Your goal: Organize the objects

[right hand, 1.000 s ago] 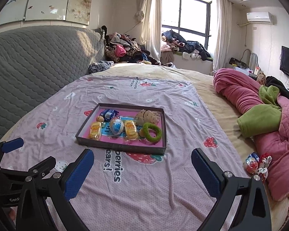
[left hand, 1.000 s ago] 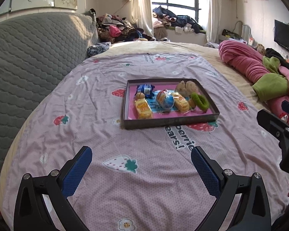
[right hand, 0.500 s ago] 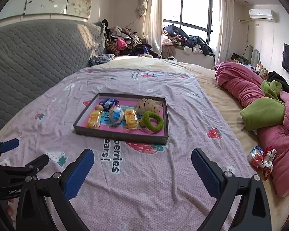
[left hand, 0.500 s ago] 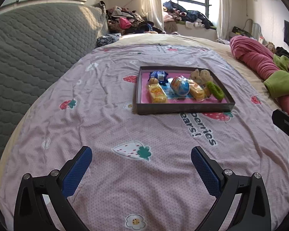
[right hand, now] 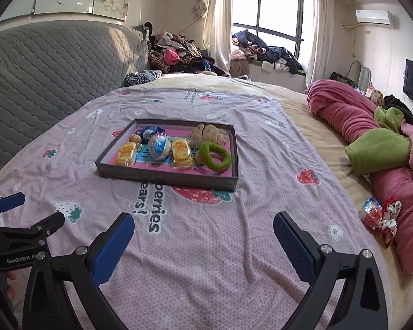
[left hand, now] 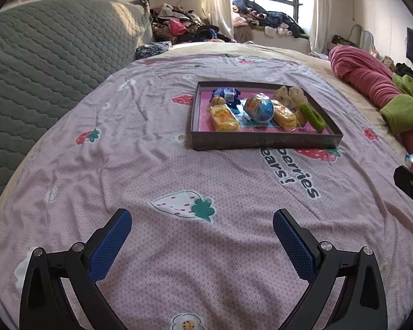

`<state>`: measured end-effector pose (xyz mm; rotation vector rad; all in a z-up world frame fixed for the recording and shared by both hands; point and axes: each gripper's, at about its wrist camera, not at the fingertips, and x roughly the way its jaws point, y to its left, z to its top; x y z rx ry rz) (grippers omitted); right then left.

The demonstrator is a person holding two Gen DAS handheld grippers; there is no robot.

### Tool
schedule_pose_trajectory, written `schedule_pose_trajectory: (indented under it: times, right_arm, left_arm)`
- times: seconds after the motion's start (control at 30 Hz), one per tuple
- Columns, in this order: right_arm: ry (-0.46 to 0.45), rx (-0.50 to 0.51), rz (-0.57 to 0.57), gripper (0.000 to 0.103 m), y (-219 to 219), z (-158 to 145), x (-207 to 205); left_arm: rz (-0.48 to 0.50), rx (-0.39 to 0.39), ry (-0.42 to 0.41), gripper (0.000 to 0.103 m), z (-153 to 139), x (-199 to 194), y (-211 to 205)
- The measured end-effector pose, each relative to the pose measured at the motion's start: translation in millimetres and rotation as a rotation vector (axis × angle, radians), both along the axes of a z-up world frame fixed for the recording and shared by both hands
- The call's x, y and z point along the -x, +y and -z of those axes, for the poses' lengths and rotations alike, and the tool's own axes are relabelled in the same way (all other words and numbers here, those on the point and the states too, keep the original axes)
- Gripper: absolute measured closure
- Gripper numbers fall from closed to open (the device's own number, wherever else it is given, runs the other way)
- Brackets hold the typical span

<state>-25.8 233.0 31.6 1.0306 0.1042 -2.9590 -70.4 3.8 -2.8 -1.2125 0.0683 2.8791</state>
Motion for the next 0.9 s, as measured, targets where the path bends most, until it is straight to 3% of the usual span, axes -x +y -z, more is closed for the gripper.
schedule_pose_trajectory:
  times: [0.33,0.9]
  right_arm:
    - [-0.042,0.016,0.021,0.001,13.6,31.4,4.5]
    - [-0.068,0.016,0.031,0.001,23.0,55.2,6.3]
  left_arm:
    - [0.027,0.009,0.010,0.001,13.7,0.8,10.8]
    - [0.013,0.003,-0.017,0.001,34.7,6.6,10.3]
